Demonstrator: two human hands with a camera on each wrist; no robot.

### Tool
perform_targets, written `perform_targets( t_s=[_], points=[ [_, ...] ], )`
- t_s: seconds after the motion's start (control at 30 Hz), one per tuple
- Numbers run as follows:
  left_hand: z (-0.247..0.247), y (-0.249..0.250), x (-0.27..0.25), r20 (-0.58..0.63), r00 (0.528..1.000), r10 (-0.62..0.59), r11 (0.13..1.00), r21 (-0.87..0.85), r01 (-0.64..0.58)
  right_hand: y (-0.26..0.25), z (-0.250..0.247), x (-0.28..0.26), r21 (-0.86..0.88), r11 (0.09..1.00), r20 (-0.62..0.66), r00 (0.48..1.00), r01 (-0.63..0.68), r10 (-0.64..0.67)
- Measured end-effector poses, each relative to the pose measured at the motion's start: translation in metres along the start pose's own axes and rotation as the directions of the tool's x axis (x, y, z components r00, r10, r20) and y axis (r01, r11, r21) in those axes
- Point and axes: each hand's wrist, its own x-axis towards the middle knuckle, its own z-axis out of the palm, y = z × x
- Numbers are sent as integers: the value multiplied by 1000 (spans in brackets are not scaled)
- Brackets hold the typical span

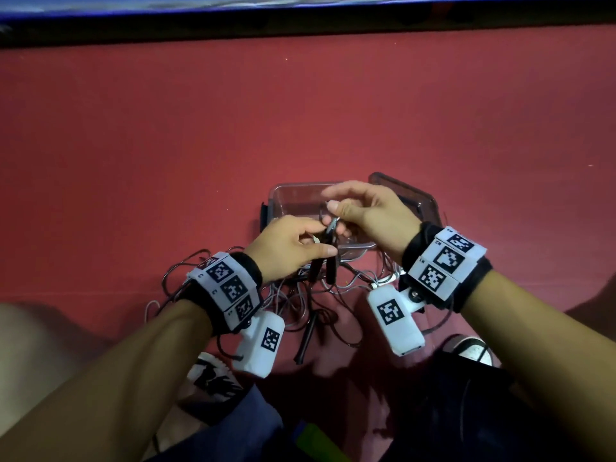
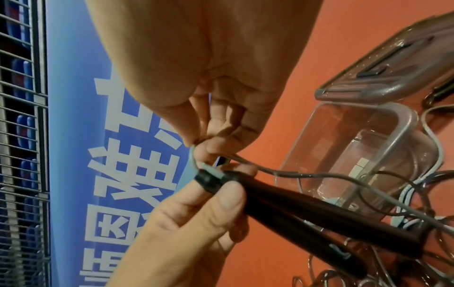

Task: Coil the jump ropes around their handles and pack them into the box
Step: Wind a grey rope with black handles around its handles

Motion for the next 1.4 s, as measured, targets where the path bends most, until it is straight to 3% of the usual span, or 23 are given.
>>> perform_targets(
  t_s=[0.17,0.3,0.43,0.53,0.83,1.0,1.3,1.4],
  points=[
    [-5,-5,-1,2,1000,-22,997,-74,22,3,-4,8,-76,995,-34,998,-58,56],
    [-7,-15,4,-14,1000,-25,992,-127,23,13,-8,9,-329,944,1,1000,4,-4],
    [-13,-15,3,-30,999,-43,973,-227,35,28,-7,11,-410,912,12,1000,18,-15],
    [-13,-7,0,-30,998,-63,959,-278,52,27,-5,7,-393,920,29,1000,4,8],
    [-6,-5,3,-34,998,-52,948,-316,38,17,-2,2,-288,950,-75,986,122,-150],
    [-4,-7,5,-27,998,-62,943,-330,50,17,-5,6,-290,950,-131,978,119,-162],
    [-1,-7,3,-40,997,-62,955,-293,48,18,-3,5,-300,943,-144,971,142,-192],
    [-4,-3,2,-88,994,-61,951,-307,31,20,0,2,-244,962,-92,985,121,-148]
  ],
)
